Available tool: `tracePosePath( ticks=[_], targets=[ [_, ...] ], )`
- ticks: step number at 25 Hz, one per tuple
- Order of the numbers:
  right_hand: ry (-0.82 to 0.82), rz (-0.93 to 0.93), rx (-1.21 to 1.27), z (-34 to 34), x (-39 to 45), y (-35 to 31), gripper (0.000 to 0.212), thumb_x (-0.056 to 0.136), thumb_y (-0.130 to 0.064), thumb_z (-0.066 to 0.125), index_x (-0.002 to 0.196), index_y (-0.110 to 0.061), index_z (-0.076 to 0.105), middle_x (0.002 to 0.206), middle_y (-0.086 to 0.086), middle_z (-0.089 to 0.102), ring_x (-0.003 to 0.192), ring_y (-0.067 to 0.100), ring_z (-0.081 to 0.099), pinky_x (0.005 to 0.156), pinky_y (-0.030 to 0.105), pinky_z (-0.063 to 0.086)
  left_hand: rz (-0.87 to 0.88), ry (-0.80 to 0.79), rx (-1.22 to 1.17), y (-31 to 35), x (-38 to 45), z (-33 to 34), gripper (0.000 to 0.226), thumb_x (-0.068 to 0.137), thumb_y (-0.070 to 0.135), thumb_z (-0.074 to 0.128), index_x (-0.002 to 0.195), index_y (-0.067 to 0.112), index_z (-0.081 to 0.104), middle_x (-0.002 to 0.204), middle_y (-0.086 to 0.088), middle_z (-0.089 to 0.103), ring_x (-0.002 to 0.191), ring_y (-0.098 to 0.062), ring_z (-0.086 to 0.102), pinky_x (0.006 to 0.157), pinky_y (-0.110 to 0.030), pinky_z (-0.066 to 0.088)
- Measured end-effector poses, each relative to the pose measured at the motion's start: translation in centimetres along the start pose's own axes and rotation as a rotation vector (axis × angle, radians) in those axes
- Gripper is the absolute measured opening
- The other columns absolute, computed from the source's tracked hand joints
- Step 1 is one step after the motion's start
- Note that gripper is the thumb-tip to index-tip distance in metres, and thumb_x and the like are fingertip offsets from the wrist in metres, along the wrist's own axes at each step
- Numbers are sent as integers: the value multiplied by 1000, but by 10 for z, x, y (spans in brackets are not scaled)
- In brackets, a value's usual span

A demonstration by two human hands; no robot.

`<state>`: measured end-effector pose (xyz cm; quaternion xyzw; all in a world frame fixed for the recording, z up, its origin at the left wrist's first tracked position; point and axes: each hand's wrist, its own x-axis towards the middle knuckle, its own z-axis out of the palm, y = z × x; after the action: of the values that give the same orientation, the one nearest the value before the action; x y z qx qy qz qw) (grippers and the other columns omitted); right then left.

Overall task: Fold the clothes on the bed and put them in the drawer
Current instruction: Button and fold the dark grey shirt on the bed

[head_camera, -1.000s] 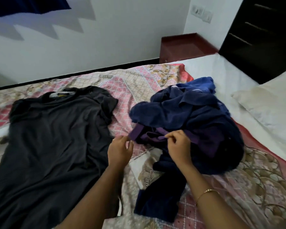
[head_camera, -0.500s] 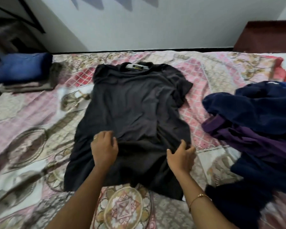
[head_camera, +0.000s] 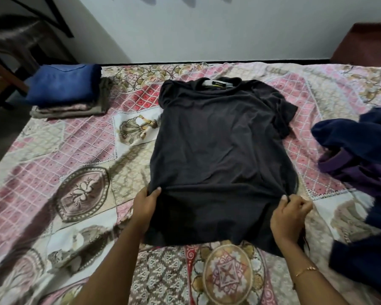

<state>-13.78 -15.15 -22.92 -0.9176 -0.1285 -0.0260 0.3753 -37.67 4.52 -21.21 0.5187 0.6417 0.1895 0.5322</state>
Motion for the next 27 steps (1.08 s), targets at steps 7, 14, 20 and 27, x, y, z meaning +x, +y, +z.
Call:
tracePosePath(
  ticks=[7, 14, 20, 27],
  targets=[
    [-254, 341, 113, -24, 2, -13, 28, 101, -22, 33, 110, 2, 45, 110, 29, 54, 95, 38, 51, 74, 36, 34, -65, 66, -389, -9, 5, -38, 27, 99, 26, 46, 115, 7, 56, 114, -12, 62, 105, -31, 59, 88, -44, 49],
    [-689, 646, 354, -56, -3, 13, 21, 88, -32, 59, 96, -14, 67, 101, 7, 68, 95, 27, 63, 92, 44, 50, -342, -259, -224, -27, -28, -60, 37, 88, 40, 60, 101, 6, 66, 97, -14, 70, 90, -29, 65, 75, -36, 52],
    [-183, 332, 89, -95, -8, 30, 13, 93, -11, 52, 102, -3, 48, 97, 13, 51, 90, 27, 49, 79, 34, 38, -332, 30, -427, -39, -44, -66, 26, 96, 28, 42, 85, 10, 58, 92, -16, 65, 75, -28, 60, 75, -43, 48],
    [-250, 265, -195, -92, -37, 48, 20, 89, -11, 60, 97, 7, 61, 105, 28, 61, 101, 42, 55, 81, 38, 43, -409, -249, -699, -36, -66, -71, 2, 88, 9, 58, 88, 7, 58, 61, -10, 68, 51, -18, 67, 45, -29, 55]
  ],
)
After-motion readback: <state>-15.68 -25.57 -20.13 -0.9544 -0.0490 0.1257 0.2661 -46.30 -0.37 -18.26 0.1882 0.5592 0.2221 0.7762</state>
